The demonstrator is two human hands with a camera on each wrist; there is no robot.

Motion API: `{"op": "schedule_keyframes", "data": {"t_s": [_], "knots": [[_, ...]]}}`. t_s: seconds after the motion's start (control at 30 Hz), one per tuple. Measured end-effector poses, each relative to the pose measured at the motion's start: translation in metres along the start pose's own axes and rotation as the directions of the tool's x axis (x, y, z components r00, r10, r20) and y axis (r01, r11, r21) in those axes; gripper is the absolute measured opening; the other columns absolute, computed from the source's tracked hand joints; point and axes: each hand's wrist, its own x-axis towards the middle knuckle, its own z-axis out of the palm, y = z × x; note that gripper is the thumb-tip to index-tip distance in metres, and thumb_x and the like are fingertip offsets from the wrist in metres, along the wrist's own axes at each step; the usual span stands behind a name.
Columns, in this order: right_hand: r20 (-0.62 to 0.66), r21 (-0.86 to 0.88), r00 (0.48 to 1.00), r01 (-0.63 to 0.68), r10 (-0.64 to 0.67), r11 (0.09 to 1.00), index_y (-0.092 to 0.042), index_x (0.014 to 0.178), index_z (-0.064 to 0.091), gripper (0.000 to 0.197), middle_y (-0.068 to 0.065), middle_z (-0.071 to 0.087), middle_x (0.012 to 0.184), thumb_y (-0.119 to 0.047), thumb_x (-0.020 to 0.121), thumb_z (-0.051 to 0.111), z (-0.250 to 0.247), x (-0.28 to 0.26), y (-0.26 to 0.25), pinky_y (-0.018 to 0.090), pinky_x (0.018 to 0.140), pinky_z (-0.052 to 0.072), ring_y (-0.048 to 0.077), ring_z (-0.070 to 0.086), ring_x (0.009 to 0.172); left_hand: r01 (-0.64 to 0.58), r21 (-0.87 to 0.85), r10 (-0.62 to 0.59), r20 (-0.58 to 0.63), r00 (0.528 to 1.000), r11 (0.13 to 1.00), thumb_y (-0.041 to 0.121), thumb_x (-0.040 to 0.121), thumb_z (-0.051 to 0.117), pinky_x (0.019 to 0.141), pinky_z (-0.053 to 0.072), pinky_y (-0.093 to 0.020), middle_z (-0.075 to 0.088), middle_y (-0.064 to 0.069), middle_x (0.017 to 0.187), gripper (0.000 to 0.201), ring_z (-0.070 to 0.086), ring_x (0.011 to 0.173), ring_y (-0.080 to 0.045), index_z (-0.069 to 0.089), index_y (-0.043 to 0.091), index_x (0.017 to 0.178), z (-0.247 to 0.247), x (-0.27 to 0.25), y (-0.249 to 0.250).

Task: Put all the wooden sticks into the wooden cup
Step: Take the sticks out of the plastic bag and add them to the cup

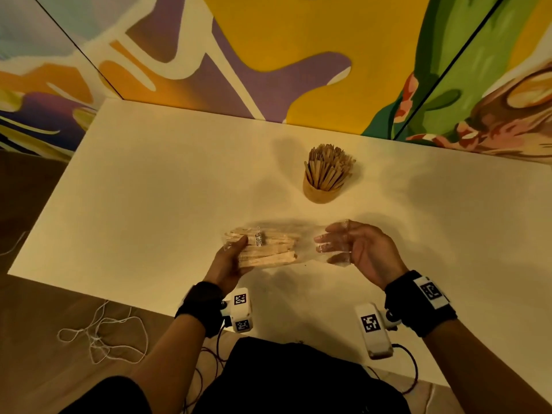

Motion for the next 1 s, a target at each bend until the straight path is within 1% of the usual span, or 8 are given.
{"op": "schedule_keyframes", "data": {"t_s": [0.07,0.17,0.27,0.33,0.43,0.57,0.83,1.0], "knots": [[-0.051,-0.065,0.999,-0.005,0.001,0.998,0.003,0.103,0.064,0.027,0.028,0.069,0.106,0.002,0.091,0.040,-0.005,-0.002,0.002,0.035,0.062,0.057,0.035,0.070,0.088,0.003,-0.015,-0.003,0.006,1.000,1.000,0.033,0.083,0.072,0.090,0.052,-0.040,0.062,-0.019,0.125,0.057,0.063,0.110,-0.031,0.056,0.003,0.129,0.001,-0.001,-0.001],[-0.090,-0.228,0.996,-0.033,0.013,0.973,0.000,0.106,0.065,0.020,0.022,0.072,0.098,0.004,0.088,0.059,-0.008,-0.005,0.008,0.030,0.056,0.055,0.028,0.071,0.073,-0.008,-0.023,0.008,-0.007,1.000,1.000,0.029,0.084,0.067,0.056,0.054,-0.024,0.065,-0.011,0.097,0.037,0.069,0.075,-0.017,0.059,0.008,0.112,0.008,-0.007,0.003],[-0.178,-0.317,0.984,-0.026,-0.032,0.948,-0.001,0.088,0.067,0.011,0.020,0.069,0.080,-0.012,0.087,0.067,-0.001,-0.006,0.014,0.028,0.047,0.045,0.024,0.061,0.050,-0.022,-0.055,0.024,0.029,0.999,0.998,0.030,0.088,0.062,0.052,0.055,-0.024,0.069,-0.008,0.096,0.028,0.069,0.077,-0.019,0.064,0.013,0.110,0.012,-0.009,0.003],[-0.196,-0.371,0.980,-0.030,-0.047,0.928,0.000,0.083,0.067,0.033,0.019,0.068,0.072,-0.030,0.094,0.059,0.003,-0.004,0.018,0.025,0.045,0.039,0.022,0.053,0.040,-0.019,-0.096,0.023,0.036,0.999,0.995,0.032,0.093,0.057,0.048,0.054,-0.024,0.072,-0.005,0.088,0.022,0.069,0.072,-0.018,0.066,0.015,0.104,0.017,-0.013,0.005],[-0.142,-0.403,0.988,-0.006,-0.056,0.915,-0.001,0.099,0.069,0.039,0.020,0.072,0.075,-0.032,0.102,0.044,0.005,-0.005,0.020,0.021,0.040,0.036,0.018,0.046,0.034,-0.019,-0.086,0.022,0.032,0.999,0.996,0.035,0.095,0.054,0.049,0.053,-0.024,0.074,-0.005,0.087,0.024,0.071,0.072,-0.018,0.066,0.015,0.103,0.024,-0.016,0.007],[-0.086,-0.387,0.988,0.088,-0.131,0.918,-0.019,0.123,0.062,0.034,0.012,0.076,0.094,-0.005,0.092,0.061,0.004,-0.007,0.014,0.021,0.040,0.039,0.015,0.049,0.035,-0.053,-0.095,0.057,0.039,0.998,0.994,0.030,0.096,0.051,0.046,0.053,-0.022,0.074,-0.003,0.081,0.024,0.070,0.066,-0.014,0.065,0.012,0.101,0.031,-0.020,0.010],[-0.161,-0.302,0.980,0.064,-0.117,0.951,-0.005,0.097,0.068,0.014,0.013,0.059,0.073,-0.011,0.096,0.056,0.009,-0.002,0.024,0.022,0.046,0.041,0.016,0.053,0.052,-0.143,-0.017,0.144,0.110,0.983,0.990,0.014,0.096,0.053,0.045,0.052,-0.027,0.071,-0.013,0.091,0.014,0.070,0.068,-0.020,0.062,0.008,0.105,0.061,-0.037,0.006],[-0.126,-0.374,0.972,0.137,-0.197,0.917,0.000,0.094,0.069,0.012,0.004,0.068,0.074,0.005,0.090,0.059,0.007,0.000,0.030,0.021,0.041,0.040,0.015,0.049,0.048,-0.226,0.079,0.212,0.147,0.966,0.971,0.006,0.090,0.059,0.062,0.059,-0.038,0.070,-0.012,0.103,0.027,0.071,0.087,-0.026,0.057,0.011,0.117,0.072,-0.043,0.003]]}}
